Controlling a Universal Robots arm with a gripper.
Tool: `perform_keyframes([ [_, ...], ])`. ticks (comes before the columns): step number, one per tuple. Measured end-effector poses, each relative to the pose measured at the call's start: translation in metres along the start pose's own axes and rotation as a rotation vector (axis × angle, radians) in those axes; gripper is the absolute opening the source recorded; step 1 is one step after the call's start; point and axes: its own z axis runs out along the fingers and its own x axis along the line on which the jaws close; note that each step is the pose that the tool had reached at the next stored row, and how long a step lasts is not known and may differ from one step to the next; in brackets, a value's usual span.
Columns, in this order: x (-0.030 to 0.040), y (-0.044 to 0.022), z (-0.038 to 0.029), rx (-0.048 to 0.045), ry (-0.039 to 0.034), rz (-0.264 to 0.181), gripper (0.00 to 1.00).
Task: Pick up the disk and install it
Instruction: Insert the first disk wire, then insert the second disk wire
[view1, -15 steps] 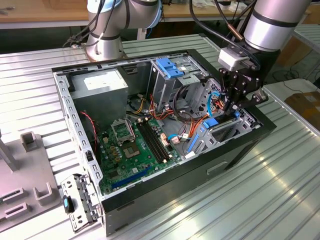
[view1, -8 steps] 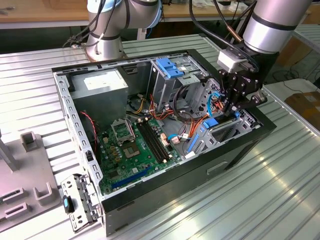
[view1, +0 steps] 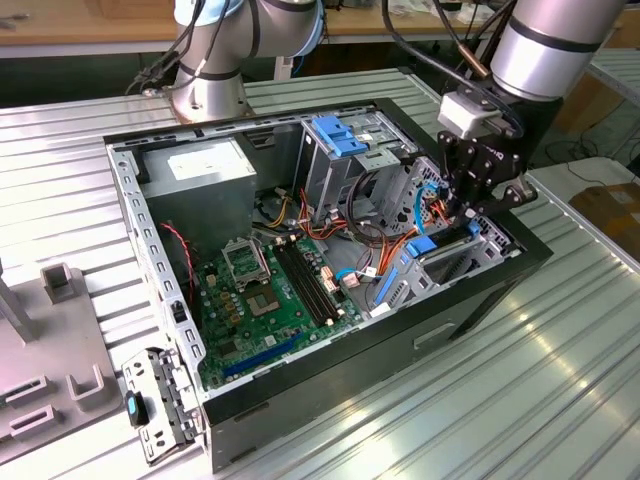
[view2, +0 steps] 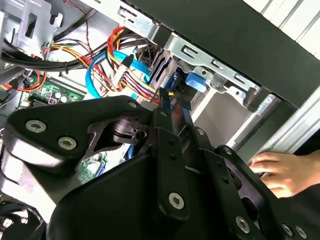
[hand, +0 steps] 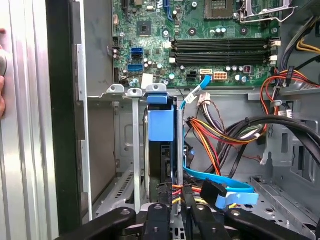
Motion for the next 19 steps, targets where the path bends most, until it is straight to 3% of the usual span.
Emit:
perform_keyframes([
  [2,0.0001,0.0,-0.0004,0.0,-0.0005,0.0,0.22],
  [4,0.0,0.0,-0.0005,0.0,-0.0006,0.0,0.11],
  [19,0.0001,-0.0001,-0.0015,-0.0001,-0.0028,0.0,0.11],
])
